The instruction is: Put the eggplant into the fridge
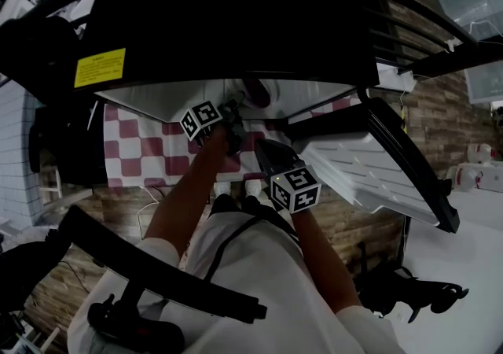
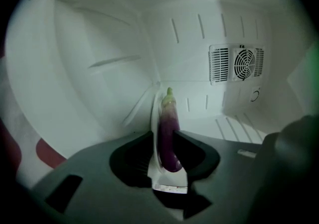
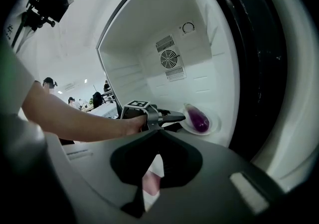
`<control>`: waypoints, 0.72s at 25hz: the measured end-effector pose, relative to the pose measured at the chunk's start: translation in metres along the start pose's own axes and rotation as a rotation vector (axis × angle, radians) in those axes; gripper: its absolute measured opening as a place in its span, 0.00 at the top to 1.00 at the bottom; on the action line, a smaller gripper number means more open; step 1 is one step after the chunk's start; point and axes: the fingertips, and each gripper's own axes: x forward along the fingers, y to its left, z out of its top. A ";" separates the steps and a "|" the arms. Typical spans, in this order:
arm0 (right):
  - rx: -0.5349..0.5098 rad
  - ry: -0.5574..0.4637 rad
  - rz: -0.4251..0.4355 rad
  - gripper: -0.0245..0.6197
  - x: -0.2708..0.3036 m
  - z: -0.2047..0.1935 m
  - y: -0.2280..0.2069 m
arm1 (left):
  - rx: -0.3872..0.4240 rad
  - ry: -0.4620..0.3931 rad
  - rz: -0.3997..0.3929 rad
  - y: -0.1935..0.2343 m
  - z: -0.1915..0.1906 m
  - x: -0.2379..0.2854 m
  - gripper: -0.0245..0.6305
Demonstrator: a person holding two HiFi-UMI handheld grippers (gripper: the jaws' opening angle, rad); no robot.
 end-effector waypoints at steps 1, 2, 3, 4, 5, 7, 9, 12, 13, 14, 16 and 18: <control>-0.001 -0.001 0.002 0.95 0.000 0.001 0.000 | -0.001 0.002 0.000 -0.001 0.000 0.000 0.77; -0.001 -0.003 0.004 0.95 -0.001 0.001 0.001 | -0.003 0.003 0.001 -0.002 0.000 0.001 0.74; -0.001 -0.006 0.005 0.95 -0.002 0.002 0.001 | -0.005 0.003 0.003 -0.003 0.000 0.001 0.72; -0.001 -0.010 0.006 0.95 -0.003 0.003 0.001 | -0.007 0.003 0.008 -0.004 0.000 0.000 0.69; -0.002 -0.015 0.008 0.95 -0.005 0.004 0.002 | -0.006 0.004 0.014 -0.005 0.001 0.000 0.67; -0.005 -0.026 0.010 0.95 -0.009 0.006 0.004 | -0.002 0.003 0.030 -0.005 0.001 -0.003 0.64; -0.005 -0.035 0.013 0.95 -0.013 0.007 0.004 | 0.000 -0.004 0.045 -0.004 0.002 -0.006 0.62; -0.009 -0.051 0.017 0.95 -0.018 0.010 0.003 | 0.014 -0.015 0.059 -0.004 0.005 -0.011 0.60; -0.010 -0.058 0.019 0.95 -0.019 0.012 0.003 | 0.022 -0.019 0.062 -0.005 0.007 -0.012 0.60; -0.012 -0.065 0.020 0.95 -0.020 0.014 0.002 | 0.030 -0.023 0.064 -0.006 0.009 -0.014 0.60; -0.013 -0.073 0.022 0.95 -0.022 0.016 0.001 | 0.040 -0.030 0.068 -0.007 0.010 -0.019 0.60; -0.020 -0.081 0.027 0.95 -0.023 0.018 0.001 | 0.043 -0.032 0.064 -0.009 0.009 -0.023 0.60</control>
